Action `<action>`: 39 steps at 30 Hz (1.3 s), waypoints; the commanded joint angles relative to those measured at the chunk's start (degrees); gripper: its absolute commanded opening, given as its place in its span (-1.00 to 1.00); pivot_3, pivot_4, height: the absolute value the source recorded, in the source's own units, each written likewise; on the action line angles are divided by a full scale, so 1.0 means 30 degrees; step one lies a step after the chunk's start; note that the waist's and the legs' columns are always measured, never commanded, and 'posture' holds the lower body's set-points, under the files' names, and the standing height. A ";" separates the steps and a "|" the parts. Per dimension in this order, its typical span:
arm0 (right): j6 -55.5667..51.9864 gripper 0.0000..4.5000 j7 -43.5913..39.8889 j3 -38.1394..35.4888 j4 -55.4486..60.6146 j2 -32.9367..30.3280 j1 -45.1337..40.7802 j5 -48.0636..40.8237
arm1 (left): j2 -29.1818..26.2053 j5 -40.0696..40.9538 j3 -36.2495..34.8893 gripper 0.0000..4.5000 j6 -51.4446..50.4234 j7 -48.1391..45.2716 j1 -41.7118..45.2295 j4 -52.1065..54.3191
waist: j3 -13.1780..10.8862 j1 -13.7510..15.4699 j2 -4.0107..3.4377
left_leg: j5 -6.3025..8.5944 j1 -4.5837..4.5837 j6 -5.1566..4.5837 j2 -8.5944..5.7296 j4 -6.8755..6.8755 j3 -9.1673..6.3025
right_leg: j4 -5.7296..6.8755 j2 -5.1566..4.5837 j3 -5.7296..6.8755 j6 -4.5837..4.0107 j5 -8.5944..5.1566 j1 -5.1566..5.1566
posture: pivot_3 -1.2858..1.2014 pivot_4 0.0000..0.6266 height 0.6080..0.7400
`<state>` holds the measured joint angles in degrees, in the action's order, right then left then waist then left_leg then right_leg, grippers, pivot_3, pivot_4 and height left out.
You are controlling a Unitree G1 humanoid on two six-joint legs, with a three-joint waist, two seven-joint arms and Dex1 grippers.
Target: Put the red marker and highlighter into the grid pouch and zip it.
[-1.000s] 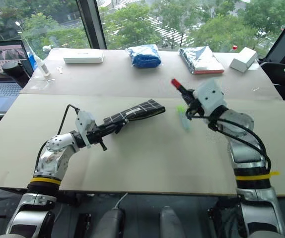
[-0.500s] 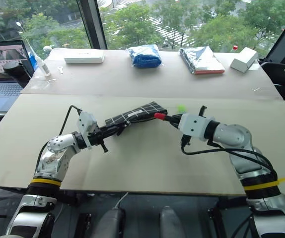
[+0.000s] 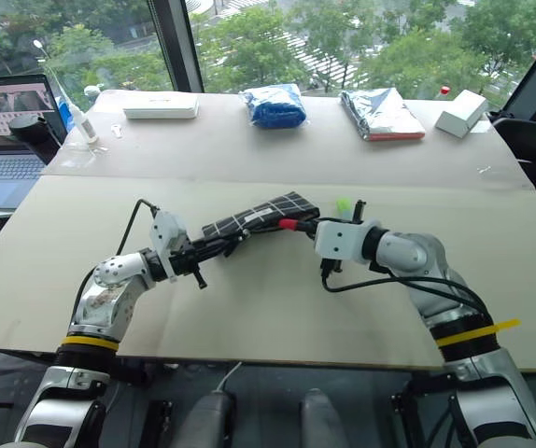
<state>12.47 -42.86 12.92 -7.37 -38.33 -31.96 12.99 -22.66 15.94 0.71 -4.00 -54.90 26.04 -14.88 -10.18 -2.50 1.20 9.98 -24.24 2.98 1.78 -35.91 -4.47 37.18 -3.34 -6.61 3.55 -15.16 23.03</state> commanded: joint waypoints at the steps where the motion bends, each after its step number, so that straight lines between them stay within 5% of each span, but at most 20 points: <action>1: 0.0752 -0.76 0.0150 -0.0047 -0.0002 0.0015 -0.0745 0.0304 | -0.0085 0.0262 0.0009 -1.00 0.0034 -0.0176 -0.0012 0.0767 | 0.0000 -0.0003 0.0000 | 0.0000 0.0000 0.0000 0.0001 0.0000 -0.0001 | 0.0001 0.0001 0.0000 0.0000 0.0000 0.0001 | 0.03 -0.52 1.00; 23: 0.5280 -0.76 0.2389 0.4542 -0.5725 0.4634 -0.4781 0.4672 | -0.0144 0.0365 0.0023 -1.00 -0.0058 -0.0428 -0.0361 0.1027 | 0.0000 -0.0058 0.0000 | -0.0003 0.0010 0.0005 0.0008 0.0005 -0.0006 | 0.0020 0.0004 0.0008 -0.0009 0.0005 0.0008 | 0.03 -0.52 1.00; 24: 0.5275 -0.31 0.2316 0.4442 -0.5837 0.4661 -0.4805 0.4549 | -0.0145 0.0364 0.0011 -1.00 -0.0060 -0.0415 -0.0376 0.1040 | 0.0001 -0.0050 0.0000 | -0.0003 0.0009 0.0005 0.0006 0.0004 -0.0006 | 0.0020 0.0002 0.0007 -0.0010 0.0006 0.0008 | 0.03 -0.52 1.00; 29: 0.5616 0.37 0.3669 0.3661 -0.6664 0.4362 -0.5341 0.4876 | -0.0143 0.0387 -0.0036 -1.00 -0.0099 -0.0292 -0.0537 0.1173 | 0.0000 -0.0069 -0.0001 | -0.0003 0.0013 0.0006 0.0008 0.0000 -0.0007 | 0.0034 0.0004 0.0007 -0.0012 0.0007 0.0008 | 0.03 -0.52 1.00; 36: 0.4902 0.37 0.2014 0.1922 -0.6369 0.3153 -0.5224 0.1907 | -0.0078 0.0296 -0.0012 -1.00 -0.0070 -0.0054 -0.0538 0.1040 | 0.0000 -0.0041 0.0000 | -0.0004 0.0010 0.0005 0.0003 0.0000 -0.0007 | 0.0032 0.0000 0.0005 -0.0013 0.0007 0.0005 | 0.03 -0.52 1.00; 39: 0.0833 0.37 -0.1570 0.0077 -0.3624 0.2679 -0.4056 -0.3149 | -0.0042 0.0190 0.0001 -1.00 -0.0041 0.0155 -0.0489 0.0883 | 0.0001 -0.0065 0.0000 | -0.0003 0.0014 0.0005 0.0008 0.0001 -0.0008 | 0.0030 0.0002 0.0005 -0.0013 0.0007 -0.0002 | 0.03 -0.52 1.00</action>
<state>22.54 -41.68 18.03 -25.18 -29.40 -45.56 13.98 -22.80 15.95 1.17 -4.07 -54.76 24.43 -13.20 -10.18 -2.70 1.20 9.97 -24.20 3.00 1.81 -35.91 -4.49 37.27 -3.33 -6.59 3.52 -15.14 23.03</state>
